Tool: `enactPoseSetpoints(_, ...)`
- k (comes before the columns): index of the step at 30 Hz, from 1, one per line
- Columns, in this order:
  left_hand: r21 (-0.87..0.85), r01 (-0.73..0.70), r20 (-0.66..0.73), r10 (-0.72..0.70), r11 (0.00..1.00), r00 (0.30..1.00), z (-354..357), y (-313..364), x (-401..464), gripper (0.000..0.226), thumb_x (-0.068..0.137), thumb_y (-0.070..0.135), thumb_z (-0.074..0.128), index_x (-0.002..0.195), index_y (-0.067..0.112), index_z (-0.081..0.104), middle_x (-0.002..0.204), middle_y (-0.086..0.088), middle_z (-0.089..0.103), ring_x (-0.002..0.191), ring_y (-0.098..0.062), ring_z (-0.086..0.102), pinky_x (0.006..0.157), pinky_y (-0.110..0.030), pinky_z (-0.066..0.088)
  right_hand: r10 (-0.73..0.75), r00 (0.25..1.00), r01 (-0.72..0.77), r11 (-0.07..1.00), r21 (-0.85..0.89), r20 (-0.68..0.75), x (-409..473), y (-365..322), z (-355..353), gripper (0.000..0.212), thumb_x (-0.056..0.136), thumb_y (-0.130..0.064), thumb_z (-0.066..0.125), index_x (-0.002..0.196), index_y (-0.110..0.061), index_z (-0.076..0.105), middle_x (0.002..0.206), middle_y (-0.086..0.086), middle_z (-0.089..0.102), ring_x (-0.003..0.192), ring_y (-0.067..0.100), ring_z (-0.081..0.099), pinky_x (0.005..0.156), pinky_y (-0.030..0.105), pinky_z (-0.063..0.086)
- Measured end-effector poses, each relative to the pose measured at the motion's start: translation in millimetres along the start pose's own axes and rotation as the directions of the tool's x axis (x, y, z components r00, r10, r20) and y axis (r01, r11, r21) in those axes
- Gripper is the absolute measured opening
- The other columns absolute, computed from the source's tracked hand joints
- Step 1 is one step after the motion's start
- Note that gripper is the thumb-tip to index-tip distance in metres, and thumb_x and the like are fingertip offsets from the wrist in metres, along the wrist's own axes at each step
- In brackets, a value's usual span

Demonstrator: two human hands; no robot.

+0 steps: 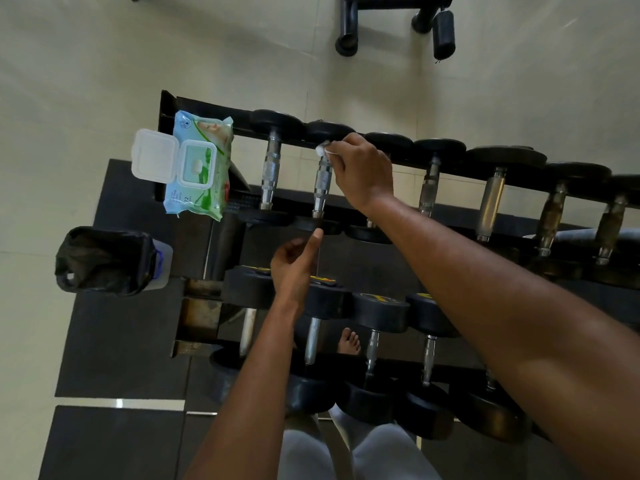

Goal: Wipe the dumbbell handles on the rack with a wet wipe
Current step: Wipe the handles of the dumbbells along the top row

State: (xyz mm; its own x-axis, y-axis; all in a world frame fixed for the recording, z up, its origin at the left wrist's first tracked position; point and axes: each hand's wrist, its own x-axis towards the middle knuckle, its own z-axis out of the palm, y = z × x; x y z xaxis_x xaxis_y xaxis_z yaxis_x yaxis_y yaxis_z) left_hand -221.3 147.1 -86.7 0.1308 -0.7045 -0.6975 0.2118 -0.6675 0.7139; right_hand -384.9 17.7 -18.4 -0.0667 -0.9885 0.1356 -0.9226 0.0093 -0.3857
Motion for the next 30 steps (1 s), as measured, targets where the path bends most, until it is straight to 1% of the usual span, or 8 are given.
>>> enactPoseSetpoints(3, 0.193, -0.232, -0.108, 0.256, 0.953, 0.961, -5.4, 9.0, -3.7, 0.05, 0.077, 0.047, 0.096, 0.103, 0.016, 0.068, 0.096, -0.001, 0.071, 0.081, -0.008, 0.064, 0.075, -0.023, 0.053, 0.004, 0.998, -0.008, 0.998, 0.063, 0.06, 0.8, 5.7, 1.3, 0.018, 0.106, -0.026, 0.061, 0.106, -0.021, 0.078, 0.102, -0.005, 0.07, 0.084, 0.016, 0.067, 0.074, 0.033, 0.056)
enactPoseSetpoints(7, 0.435, -0.5, 0.002, 0.555, 0.749, 0.832, -10.3, 24.5, -1.1, 0.045, 0.081, 0.046, 0.093, 0.114, 0.025, 0.071, 0.109, 0.004, 0.063, 0.085, -0.011, 0.064, 0.077, -0.023, 0.055, 0.018, 0.988, -0.036, 0.992, 0.118, 0.152, 0.9, 11.0, -0.3, 0.017, 0.103, -0.027, 0.067, 0.115, -0.024, 0.078, 0.107, -0.004, 0.071, 0.092, 0.019, 0.067, 0.079, 0.042, 0.058)
enactPoseSetpoints(13, 0.612, -0.523, 0.072, 0.617, 0.593, 0.784, -15.4, 31.8, -5.4, 0.048, 0.087, 0.055, 0.085, 0.117, 0.019, 0.079, 0.112, 0.008, 0.069, 0.102, -0.007, 0.066, 0.085, -0.03, 0.058, -0.045, 0.962, 0.002, 0.988, 0.157, 0.271, -27.8, 9.2, -0.2, 0.021, 0.1, -0.028, 0.073, 0.12, -0.024, 0.078, 0.117, -0.003, 0.071, 0.102, 0.017, 0.067, 0.086, 0.037, 0.059)
enactPoseSetpoints(17, 0.606, -0.527, 0.087, 0.609, 0.596, 0.788, -16.4, 37.0, -4.4, 0.046, 0.086, 0.052, 0.086, 0.114, 0.017, 0.079, 0.11, 0.006, 0.071, 0.1, -0.009, 0.068, 0.086, -0.032, 0.059, -0.07, 0.931, 0.013, 0.987, 0.16, 0.358, -51.8, 7.7, 4.7, 0.02, 0.098, -0.029, 0.075, 0.117, -0.024, 0.079, 0.116, -0.003, 0.074, 0.101, 0.016, 0.068, 0.086, 0.036, 0.06)
enactPoseSetpoints(21, 0.593, -0.526, 0.1, 0.592, 0.61, 0.8, -19.7, 39.7, -2.7, 0.045, 0.085, 0.055, 0.086, 0.112, 0.019, 0.079, 0.109, 0.008, 0.071, 0.1, -0.009, 0.068, 0.087, -0.035, 0.059, 0.042, 0.93, -0.122, 0.972, 0.2, 0.365, -54.4, 10.3, 12.1, 0.017, 0.098, -0.03, 0.075, 0.114, -0.024, 0.078, 0.108, -0.006, 0.074, 0.095, 0.011, 0.067, 0.081, 0.033, 0.059)
enactPoseSetpoints(23, 0.59, -0.528, 0.109, 0.587, 0.611, 0.802, -19.7, 40.8, -3.0, 0.045, 0.085, 0.054, 0.087, 0.111, 0.019, 0.078, 0.108, 0.008, 0.072, 0.099, -0.008, 0.068, 0.087, -0.034, 0.059, 0.274, 0.924, -0.36, 0.856, 0.371, 0.265, -44.8, 10.5, 10.0, 0.018, 0.1, -0.032, 0.074, 0.114, -0.021, 0.076, 0.104, -0.008, 0.072, 0.091, 0.004, 0.065, 0.076, 0.025, 0.056)
enactPoseSetpoints(25, 0.595, -0.531, 0.118, 0.589, 0.603, 0.8, -19.5, 42.2, -2.3, 0.045, 0.085, 0.054, 0.087, 0.111, 0.019, 0.078, 0.108, 0.009, 0.071, 0.1, -0.007, 0.067, 0.087, -0.033, 0.059, 0.519, 0.823, -0.545, 0.61, 0.575, 0.229, -24.9, 10.0, 8.5, 0.019, 0.1, -0.032, 0.073, 0.114, -0.018, 0.075, 0.106, -0.008, 0.071, 0.095, 0.004, 0.066, 0.081, 0.025, 0.058)
enactPoseSetpoints(30, 0.588, -0.532, 0.124, 0.583, 0.609, 0.803, -19.5, 41.3, -2.1, 0.045, 0.085, 0.054, 0.087, 0.111, 0.019, 0.077, 0.107, 0.01, 0.072, 0.098, -0.007, 0.068, 0.086, -0.032, 0.059, 0.669, 0.652, -0.638, 0.229, 0.735, 0.357, 11.3, -3.1, 16.0, 0.013, 0.093, -0.024, 0.083, 0.1, -0.017, 0.075, 0.1, -0.001, 0.078, 0.095, 0.013, 0.076, 0.086, 0.034, 0.065)
